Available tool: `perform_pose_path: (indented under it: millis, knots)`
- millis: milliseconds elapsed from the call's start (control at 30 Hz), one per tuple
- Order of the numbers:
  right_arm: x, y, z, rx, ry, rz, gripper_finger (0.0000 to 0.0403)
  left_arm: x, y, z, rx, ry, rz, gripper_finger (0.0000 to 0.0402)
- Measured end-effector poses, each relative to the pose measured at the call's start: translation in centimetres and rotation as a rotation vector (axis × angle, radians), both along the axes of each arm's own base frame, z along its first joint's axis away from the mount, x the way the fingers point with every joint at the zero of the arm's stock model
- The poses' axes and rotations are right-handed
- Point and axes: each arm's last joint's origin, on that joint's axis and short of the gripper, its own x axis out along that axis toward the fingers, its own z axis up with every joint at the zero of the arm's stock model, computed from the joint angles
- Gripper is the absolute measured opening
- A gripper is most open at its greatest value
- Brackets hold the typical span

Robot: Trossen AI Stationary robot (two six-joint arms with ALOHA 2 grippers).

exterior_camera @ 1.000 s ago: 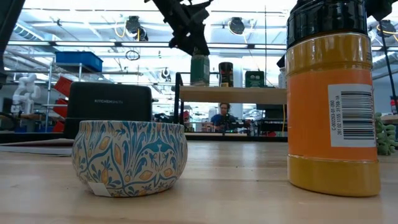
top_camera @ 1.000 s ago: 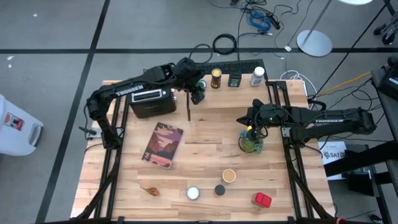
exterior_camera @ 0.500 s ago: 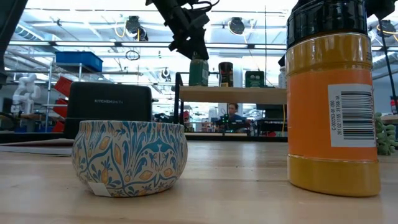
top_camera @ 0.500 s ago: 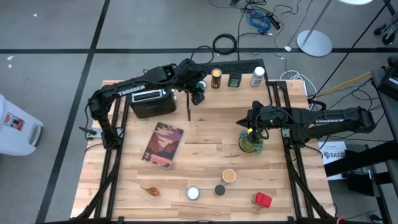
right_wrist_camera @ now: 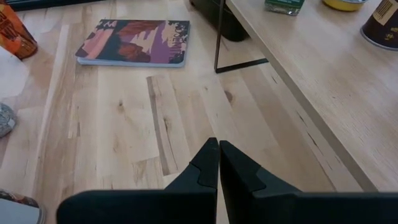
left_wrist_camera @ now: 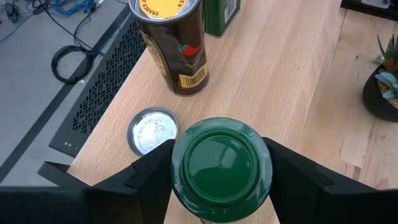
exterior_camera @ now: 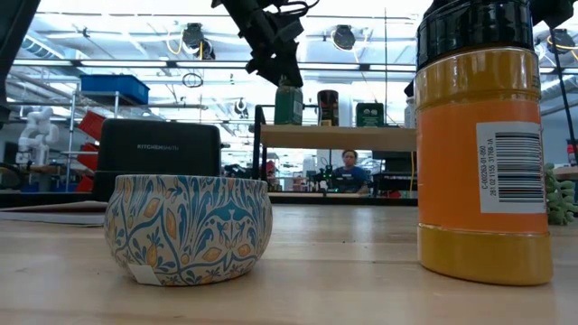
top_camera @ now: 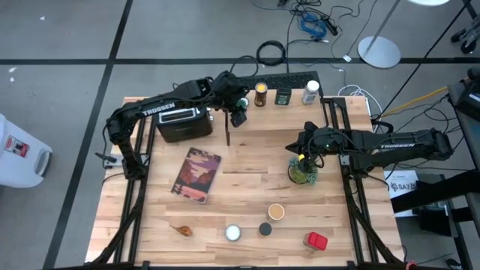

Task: Shelf spices
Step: Put the green seasoning bottle on the shelf, then put the black seasoning bottle on the shelf

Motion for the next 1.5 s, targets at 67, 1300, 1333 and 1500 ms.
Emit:
perform_pose_path:
  millis: [67,1300,1333,1500]
  knots:
    - [0.0,0.0,0.0,0.001,0.002,-0.001,0.0,0.0,-0.1,0.0,0.007,0.003,-0.01,0.0226]
    - [0.0,0.0,0.0,0.007,0.005,0.001,0.0,-0.6,-1.4,2.1,0.11,-0.039,-0.041,0.0297]
    - [0.0,0.0,-0.1,0.007,0.006,0.001,0.0,-0.6,-1.5,2.2,0.116,-0.039,-0.039,0.0297]
    - [0.0,0.0,-0.1,0.007,0.006,0.001,0.0,-1.1,-1.9,2.9,0.132,-0.05,-0.038,0.0297]
